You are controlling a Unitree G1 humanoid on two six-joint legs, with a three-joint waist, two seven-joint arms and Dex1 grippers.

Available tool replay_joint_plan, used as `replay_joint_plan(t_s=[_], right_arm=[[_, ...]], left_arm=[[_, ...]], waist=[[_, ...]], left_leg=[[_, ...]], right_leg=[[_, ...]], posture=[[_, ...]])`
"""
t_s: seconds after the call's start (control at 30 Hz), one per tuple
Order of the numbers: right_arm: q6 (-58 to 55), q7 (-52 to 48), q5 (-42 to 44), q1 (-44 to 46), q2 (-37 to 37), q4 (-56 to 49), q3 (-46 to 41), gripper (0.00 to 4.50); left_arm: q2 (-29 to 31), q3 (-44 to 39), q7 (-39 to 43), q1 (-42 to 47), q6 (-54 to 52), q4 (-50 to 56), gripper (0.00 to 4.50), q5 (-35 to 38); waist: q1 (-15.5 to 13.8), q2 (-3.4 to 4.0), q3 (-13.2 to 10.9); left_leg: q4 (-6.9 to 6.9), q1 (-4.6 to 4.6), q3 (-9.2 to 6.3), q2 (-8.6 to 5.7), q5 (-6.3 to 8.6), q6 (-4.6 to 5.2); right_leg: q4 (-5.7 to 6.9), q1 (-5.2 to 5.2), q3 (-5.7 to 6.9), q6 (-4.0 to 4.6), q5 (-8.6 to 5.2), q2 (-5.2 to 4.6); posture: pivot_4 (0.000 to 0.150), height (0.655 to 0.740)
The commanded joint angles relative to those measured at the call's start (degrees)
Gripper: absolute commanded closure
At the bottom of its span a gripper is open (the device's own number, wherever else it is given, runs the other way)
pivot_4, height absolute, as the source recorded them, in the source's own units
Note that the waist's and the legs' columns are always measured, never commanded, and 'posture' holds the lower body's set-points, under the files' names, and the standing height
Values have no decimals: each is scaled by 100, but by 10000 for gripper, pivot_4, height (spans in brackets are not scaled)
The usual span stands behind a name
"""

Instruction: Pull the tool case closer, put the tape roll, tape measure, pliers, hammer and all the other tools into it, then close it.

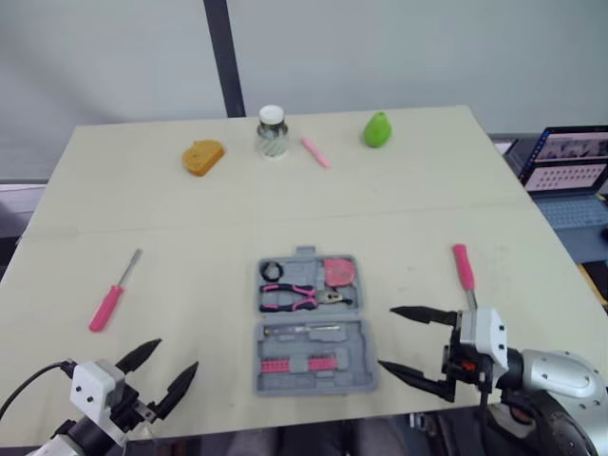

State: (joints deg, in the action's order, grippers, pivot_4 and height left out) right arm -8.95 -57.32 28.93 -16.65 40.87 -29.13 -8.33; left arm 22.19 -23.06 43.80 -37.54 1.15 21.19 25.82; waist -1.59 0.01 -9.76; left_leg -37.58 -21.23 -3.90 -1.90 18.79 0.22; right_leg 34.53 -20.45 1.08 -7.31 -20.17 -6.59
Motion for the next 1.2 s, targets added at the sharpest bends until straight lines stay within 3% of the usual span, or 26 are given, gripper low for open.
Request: replay_joint_plan(t_s=[0.03, 0.17, 0.4, 0.73, 0.9, 1.2], right_arm=[[-170, 425, 115, -54, -97, -87, -445, 0], [-548, 777, 261, -378, -102, -321, -932, 0], [-1242, 1195, 377, -1082, -94, -660, -1544, 0], [-2064, 1708, 431, -1504, -165, -884, -2034, 0], [-2508, 2056, 562, -1222, -100, -816, -2312, 0], [-4677, 2922, 821, 205, 651, -181, -2426, 0]], left_arm=[[209, 167, 611, 35, 66, 7, 774, 378], [710, 364, 1462, 175, -39, 147, 774, 751], [1097, 596, 2306, 714, 532, -150, 774, 596], [822, 1125, 2306, 1343, 1209, -235, 774, 310], [748, 1305, 2156, 1351, 1208, -186, 774, 270], [721, 1391, 1830, 1275, 1047, -92, 774, 318]], waist=[[7, 4, -1], [7, 8, -3], [23, 23, -8], [23, 27, -8], [21, 27, -8], [21, 29, -10]], left_leg=[[0, 0, 0, 0, 0, -1], [2, 2, 0, 3, -1, -5], [2, 4, 3, 3, -1, -4], [3, 9, 7, 3, -5, -5], [0, 8, 7, 3, -5, -4], [0, 5, 7, 2, -7, -4]], right_leg=[[0, 0, 0, 0, 0, 0], [5, -1, 1, 2, -1, 1], [11, -1, -2, 3, -2, 1], [21, -2, -6, 1, -1, 3], [23, -3, -7, 0, 0, 4], [23, -6, -7, 0, 0, 3]], posture=[[1500, 7391], [1500, 7391], [1500, 7391], [1500, 7391], [1500, 7391], [1500, 7391]])
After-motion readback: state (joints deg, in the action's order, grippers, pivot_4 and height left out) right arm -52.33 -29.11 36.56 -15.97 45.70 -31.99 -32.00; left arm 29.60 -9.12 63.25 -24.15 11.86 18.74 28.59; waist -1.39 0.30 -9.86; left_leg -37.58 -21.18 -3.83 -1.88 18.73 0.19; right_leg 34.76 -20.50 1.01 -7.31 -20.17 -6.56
